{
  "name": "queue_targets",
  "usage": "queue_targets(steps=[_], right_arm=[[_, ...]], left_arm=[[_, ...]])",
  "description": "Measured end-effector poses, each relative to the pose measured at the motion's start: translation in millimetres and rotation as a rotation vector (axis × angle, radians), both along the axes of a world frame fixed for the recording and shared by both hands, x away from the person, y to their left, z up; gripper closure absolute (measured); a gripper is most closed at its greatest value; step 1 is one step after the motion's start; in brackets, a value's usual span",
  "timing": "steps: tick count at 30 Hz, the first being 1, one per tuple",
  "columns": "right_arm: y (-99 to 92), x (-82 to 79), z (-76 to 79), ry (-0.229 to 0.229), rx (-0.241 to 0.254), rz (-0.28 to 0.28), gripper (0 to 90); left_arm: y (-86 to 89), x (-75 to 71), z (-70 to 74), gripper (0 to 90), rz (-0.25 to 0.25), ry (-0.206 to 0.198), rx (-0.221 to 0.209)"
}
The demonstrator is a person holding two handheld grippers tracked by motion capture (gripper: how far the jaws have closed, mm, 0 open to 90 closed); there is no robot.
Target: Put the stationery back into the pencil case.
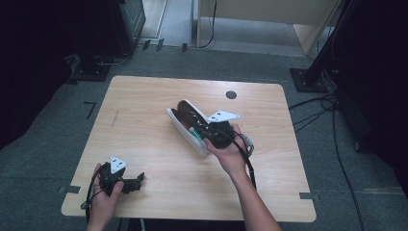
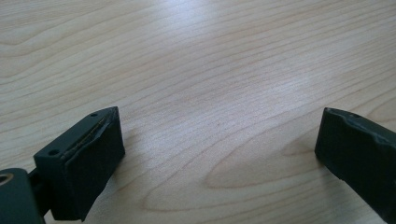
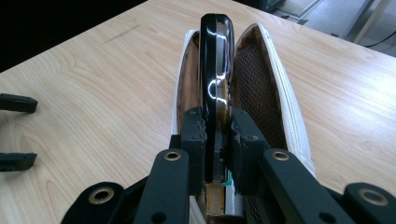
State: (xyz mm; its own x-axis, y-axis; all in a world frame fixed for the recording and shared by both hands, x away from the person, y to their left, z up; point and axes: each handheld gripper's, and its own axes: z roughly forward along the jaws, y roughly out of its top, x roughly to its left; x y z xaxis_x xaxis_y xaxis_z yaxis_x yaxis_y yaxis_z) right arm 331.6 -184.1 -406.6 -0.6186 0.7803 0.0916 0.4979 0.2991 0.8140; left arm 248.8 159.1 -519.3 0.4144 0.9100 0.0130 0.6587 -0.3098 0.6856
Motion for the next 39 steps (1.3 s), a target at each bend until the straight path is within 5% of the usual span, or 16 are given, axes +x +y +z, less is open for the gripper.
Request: queue_targets(steps=[39], right_arm=[[18.2, 30.3, -13.7, 0.048, -0.023, -0.045, 78.3]], left_arm=[[0.0, 0.0, 0.0, 1.1, -0.004, 0.000, 0.000]])
